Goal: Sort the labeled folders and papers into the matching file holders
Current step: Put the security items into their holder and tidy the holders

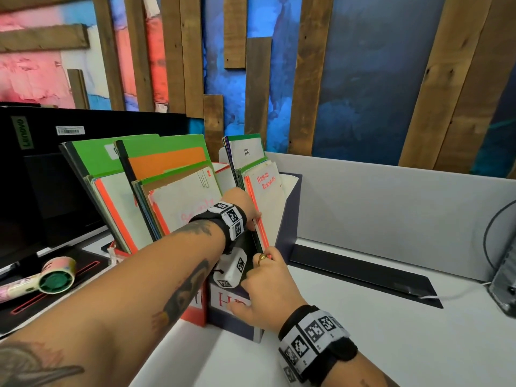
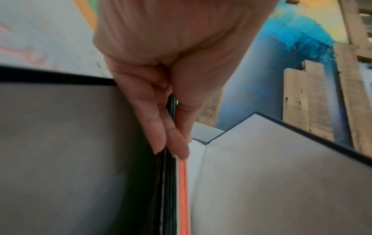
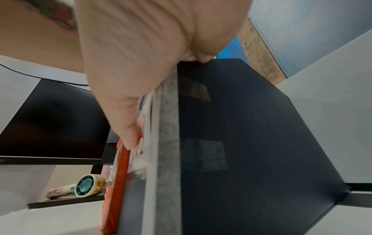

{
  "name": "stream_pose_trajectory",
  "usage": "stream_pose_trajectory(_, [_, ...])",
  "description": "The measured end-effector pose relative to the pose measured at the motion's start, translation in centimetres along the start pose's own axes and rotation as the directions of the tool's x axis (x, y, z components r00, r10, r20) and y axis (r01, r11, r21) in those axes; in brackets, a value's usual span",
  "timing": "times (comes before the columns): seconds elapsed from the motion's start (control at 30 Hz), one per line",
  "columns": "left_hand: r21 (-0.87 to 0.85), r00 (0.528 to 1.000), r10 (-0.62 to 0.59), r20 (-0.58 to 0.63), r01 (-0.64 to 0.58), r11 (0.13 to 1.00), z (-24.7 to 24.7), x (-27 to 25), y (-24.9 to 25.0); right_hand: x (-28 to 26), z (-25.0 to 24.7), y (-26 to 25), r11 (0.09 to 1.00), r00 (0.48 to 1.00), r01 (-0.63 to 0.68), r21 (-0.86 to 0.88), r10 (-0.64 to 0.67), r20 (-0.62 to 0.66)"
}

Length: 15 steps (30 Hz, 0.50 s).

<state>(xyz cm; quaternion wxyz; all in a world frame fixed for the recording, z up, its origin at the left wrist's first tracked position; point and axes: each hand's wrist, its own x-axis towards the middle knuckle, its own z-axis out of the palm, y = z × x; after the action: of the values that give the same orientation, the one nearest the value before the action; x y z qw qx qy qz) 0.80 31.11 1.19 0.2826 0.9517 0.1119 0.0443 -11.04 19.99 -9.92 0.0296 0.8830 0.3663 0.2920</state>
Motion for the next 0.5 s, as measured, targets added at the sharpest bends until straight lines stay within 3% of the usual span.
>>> stream_pose_trajectory(0.13, [0.042, 1.0, -0.014, 0.02, 0.013, 0.999, -0.7, -0.4, 0.1, 0.0, -0.2, -0.1, 1.0, 1.0, -0.009, -0.013, 0.009, 0.005])
stream_pose_trajectory(0.3, [0.281, 0.999, 0.046, 0.01, -0.047, 0.958, -0.8, -0.6, 0.5, 0.0, -0.2, -0.2, 1.0, 1.0, -0.021, -0.012, 0.021, 0.015])
stream_pose_trajectory(0.4, [0.484, 0.987, 0.159, -0.002, -0.138, 0.864, -0.9, -1.4, 1.1, -0.1, -0.4, -0.3, 1.0, 1.0, -0.017, -0.013, 0.017, 0.016])
stream_pose_trajectory(0.5, [0.692, 0.925, 0.352, -0.143, -0.161, 0.704, -1.9, -2.5, 2.3, 0.0, -0.5, -0.2, 1.0, 1.0, -0.016, -0.005, 0.016, 0.016])
